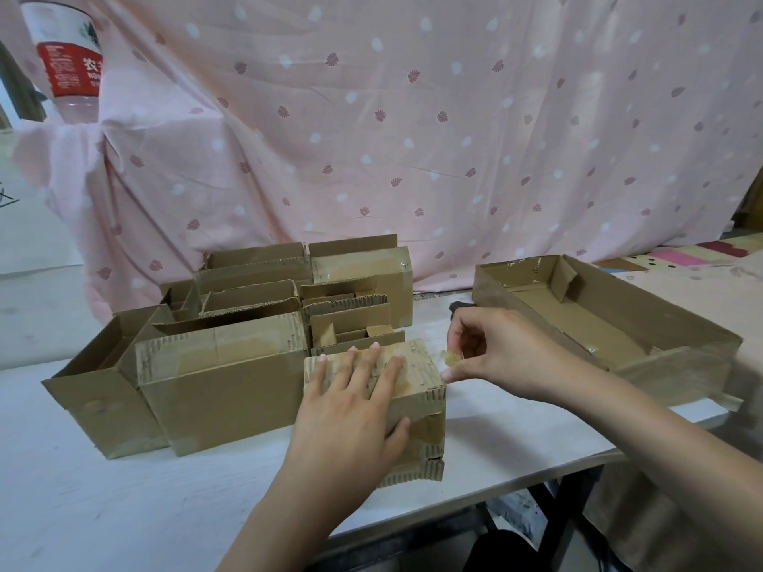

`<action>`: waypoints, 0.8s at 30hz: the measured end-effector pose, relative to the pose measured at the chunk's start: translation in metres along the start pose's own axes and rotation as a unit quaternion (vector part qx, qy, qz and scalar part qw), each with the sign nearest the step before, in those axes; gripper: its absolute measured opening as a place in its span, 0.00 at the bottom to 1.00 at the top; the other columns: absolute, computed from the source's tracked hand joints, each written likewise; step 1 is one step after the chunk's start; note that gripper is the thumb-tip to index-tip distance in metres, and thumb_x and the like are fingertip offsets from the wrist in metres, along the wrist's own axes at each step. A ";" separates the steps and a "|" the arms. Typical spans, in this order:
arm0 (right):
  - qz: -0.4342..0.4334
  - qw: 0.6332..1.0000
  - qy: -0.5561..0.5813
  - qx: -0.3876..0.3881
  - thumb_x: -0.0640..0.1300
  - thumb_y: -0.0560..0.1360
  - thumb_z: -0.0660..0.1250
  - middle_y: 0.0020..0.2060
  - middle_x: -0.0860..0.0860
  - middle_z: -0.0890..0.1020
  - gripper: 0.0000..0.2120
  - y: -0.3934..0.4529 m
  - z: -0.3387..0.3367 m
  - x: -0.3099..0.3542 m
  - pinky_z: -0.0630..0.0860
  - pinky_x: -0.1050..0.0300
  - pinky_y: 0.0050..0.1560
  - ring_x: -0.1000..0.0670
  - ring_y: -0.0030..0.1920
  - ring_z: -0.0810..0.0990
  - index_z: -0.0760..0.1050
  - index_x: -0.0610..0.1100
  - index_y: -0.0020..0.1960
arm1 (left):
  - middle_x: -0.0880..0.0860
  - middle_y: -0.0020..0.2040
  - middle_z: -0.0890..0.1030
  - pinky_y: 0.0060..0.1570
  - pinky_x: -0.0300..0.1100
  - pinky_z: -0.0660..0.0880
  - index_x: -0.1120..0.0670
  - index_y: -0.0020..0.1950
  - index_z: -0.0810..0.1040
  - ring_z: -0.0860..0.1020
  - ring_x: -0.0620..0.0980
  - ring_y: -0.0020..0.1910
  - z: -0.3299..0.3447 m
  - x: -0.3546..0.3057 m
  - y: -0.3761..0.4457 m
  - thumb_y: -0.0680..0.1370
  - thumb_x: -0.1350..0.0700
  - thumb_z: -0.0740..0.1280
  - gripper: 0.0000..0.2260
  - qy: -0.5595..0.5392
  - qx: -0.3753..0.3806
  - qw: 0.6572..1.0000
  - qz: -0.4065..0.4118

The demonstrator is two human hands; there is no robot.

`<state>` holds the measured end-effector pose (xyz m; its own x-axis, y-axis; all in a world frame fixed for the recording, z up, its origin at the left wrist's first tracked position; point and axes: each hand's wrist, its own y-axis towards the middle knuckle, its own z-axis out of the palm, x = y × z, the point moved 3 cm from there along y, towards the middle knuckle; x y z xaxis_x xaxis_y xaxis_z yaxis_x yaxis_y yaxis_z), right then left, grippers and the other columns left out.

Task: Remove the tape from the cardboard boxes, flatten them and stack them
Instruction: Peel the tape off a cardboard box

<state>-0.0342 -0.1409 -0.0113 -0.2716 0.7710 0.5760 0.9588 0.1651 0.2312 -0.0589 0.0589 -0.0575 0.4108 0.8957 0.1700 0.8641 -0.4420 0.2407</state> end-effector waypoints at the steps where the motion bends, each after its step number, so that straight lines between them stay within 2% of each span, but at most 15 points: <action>1: 0.000 1.000 0.009 0.002 0.46 0.65 0.82 0.34 0.56 0.80 0.15 0.001 0.001 -0.003 0.70 0.64 0.34 0.59 0.32 0.75 0.75 0.49 0.39 | 0.49 0.82 0.42 0.77 0.55 0.43 0.45 0.80 0.39 0.42 0.51 0.80 0.000 0.001 0.000 0.82 0.37 0.47 0.31 0.001 0.003 1.000 -0.001; 3: 0.004 0.998 0.056 0.009 0.44 0.65 0.82 0.33 0.55 0.79 0.15 0.004 0.005 -0.008 0.72 0.61 0.37 0.58 0.32 0.74 0.75 0.49 0.40 | 0.49 0.82 0.43 0.77 0.55 0.44 0.45 0.80 0.39 0.43 0.51 0.80 0.001 0.003 0.002 0.82 0.37 0.45 0.30 -0.002 0.005 1.000 -0.006; 5: 0.004 0.991 0.135 0.016 0.39 0.66 0.81 0.33 0.52 0.79 0.17 0.003 0.007 -0.010 0.78 0.51 0.41 0.54 0.34 0.74 0.76 0.51 0.47 | 0.49 0.82 0.43 0.77 0.55 0.44 0.45 0.80 0.39 0.43 0.51 0.80 0.002 0.003 0.003 0.82 0.37 0.45 0.30 0.003 0.011 1.000 -0.012; 7: -0.004 0.982 0.188 0.029 0.35 0.68 0.79 0.34 0.49 0.78 0.25 0.002 0.008 -0.012 0.81 0.55 0.43 0.52 0.36 0.75 0.78 0.58 0.57 | 0.49 0.82 0.44 0.77 0.55 0.44 0.45 0.81 0.40 0.44 0.51 0.80 0.002 0.003 0.003 0.82 0.37 0.45 0.31 0.001 0.015 1.000 -0.014; 8: -0.011 0.981 0.191 0.034 0.35 0.70 0.78 0.34 0.50 0.78 0.25 0.001 0.008 -0.012 0.80 0.58 0.44 0.52 0.36 0.76 0.79 0.59 0.59 | 0.50 0.82 0.45 0.77 0.56 0.45 0.46 0.81 0.42 0.45 0.52 0.80 0.003 0.003 0.003 0.81 0.37 0.45 0.31 -0.003 0.018 1.000 -0.016; 10: -0.020 0.984 0.173 0.037 0.37 0.72 0.77 0.34 0.51 0.80 0.17 0.000 0.006 -0.011 0.78 0.62 0.45 0.52 0.37 0.80 0.84 0.55 0.55 | 0.52 0.81 0.56 0.76 0.58 0.54 0.47 0.81 0.53 0.56 0.55 0.79 0.001 0.003 0.003 0.79 0.37 0.45 0.32 -0.012 0.027 0.999 -0.015; 12: -0.012 0.986 0.163 0.028 0.40 0.71 0.78 0.38 0.53 0.85 0.11 -0.003 0.004 -0.012 0.77 0.64 0.48 0.55 0.41 0.83 0.86 0.53 0.50 | 0.54 0.73 0.72 0.68 0.61 0.69 0.50 0.74 0.71 0.72 0.57 0.71 0.002 0.005 0.001 0.76 0.38 0.52 0.31 -0.036 0.019 0.999 -0.007; 13: -0.005 0.987 0.162 0.023 0.42 0.70 0.79 0.41 0.55 0.86 0.10 -0.005 0.004 -0.012 0.77 0.64 0.50 0.57 0.44 0.83 0.86 0.53 0.48 | 0.54 0.69 0.76 0.64 0.61 0.73 0.51 0.71 0.75 0.76 0.57 0.67 0.004 0.006 0.001 0.75 0.38 0.54 0.30 -0.038 -0.002 0.999 -0.003; 17: 0.019 0.981 0.189 0.031 0.41 0.70 0.79 0.47 0.58 0.86 0.08 -0.014 0.004 -0.017 0.79 0.60 0.54 0.56 0.48 0.85 0.85 0.51 0.47 | 0.53 0.70 0.76 0.63 0.60 0.74 0.50 0.72 0.74 0.75 0.55 0.68 0.009 0.009 -0.002 0.75 0.38 0.56 0.29 -0.032 -0.022 0.999 0.008; 21: 0.026 0.977 0.212 0.025 0.38 0.69 0.79 0.51 0.58 0.84 0.08 -0.017 0.012 -0.021 0.81 0.57 0.52 0.53 0.46 0.85 0.83 0.47 0.43 | 0.52 0.71 0.75 0.66 0.58 0.73 0.48 0.73 0.72 0.74 0.54 0.69 0.008 0.011 -0.003 0.75 0.37 0.56 0.29 -0.029 -0.023 0.999 0.020; 24: 0.010 0.978 0.210 0.016 0.38 0.68 0.80 0.50 0.56 0.83 0.10 -0.016 0.015 -0.021 0.79 0.60 0.49 0.52 0.46 0.85 0.80 0.45 0.41 | 0.50 0.73 0.73 0.68 0.57 0.70 0.47 0.74 0.68 0.72 0.53 0.71 0.007 0.013 -0.003 0.76 0.37 0.54 0.29 -0.036 -0.022 0.999 0.019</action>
<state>-0.0428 -0.1503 -0.0392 -0.2560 0.4551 0.8529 0.9647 0.1772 0.1950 -0.0536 0.0725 -0.0627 0.4640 0.8788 0.1115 0.8345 -0.4758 0.2779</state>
